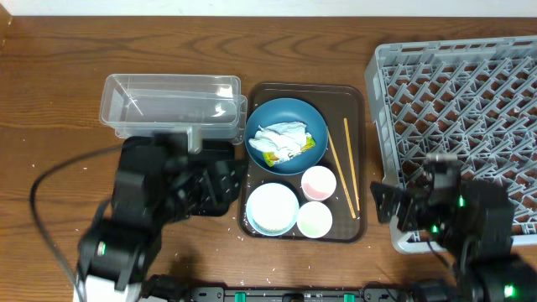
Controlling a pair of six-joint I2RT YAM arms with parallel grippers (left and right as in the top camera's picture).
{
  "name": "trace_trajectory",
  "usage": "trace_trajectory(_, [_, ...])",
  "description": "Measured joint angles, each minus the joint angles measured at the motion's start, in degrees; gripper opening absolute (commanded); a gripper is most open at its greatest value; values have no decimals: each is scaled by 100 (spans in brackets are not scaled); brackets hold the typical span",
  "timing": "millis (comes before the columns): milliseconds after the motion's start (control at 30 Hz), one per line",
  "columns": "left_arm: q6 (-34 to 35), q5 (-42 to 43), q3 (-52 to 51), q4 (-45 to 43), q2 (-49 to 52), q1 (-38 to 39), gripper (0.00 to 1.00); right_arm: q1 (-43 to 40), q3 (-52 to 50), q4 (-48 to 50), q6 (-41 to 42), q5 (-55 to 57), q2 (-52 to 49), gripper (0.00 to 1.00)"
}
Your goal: Sort waste into correct bins and load items into the dishwasher rack
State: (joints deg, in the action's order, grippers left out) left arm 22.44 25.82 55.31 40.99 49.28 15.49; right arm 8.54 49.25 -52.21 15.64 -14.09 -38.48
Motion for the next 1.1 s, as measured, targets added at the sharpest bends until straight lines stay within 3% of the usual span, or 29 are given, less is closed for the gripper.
trace_trajectory(267, [42,1027,603,42,1338,494,92,0,568,-212,-17,-55,-1038,99])
trace_trajectory(367, [7,949,603,44,1751,1025,89,0,568,-225,-15,-59,-1213,99])
trace_trajectory(633, [2,-931,612,-302,2918,2647,69,0,570,-310,-13,-81,-1443,99])
trace_trajectory(833, [-4,-1731,612,-914,3934,3167,59,0,570,-431,-13,-94,-1493,99])
trace_trajectory(1000, [105,-1993,612,-1121,4516,3187,33,0,570,-529,-13,-94,-1506,99])
trace_trajectory(1067, [146,-2028,612,-1154,4627,3187,19,0,570,-549,-13,-94,-1506,99])
trace_trajectory(1100, [144,-2035,612,-1152,4653,3189,6,0,570,-551,-13,-94,-1506,99])
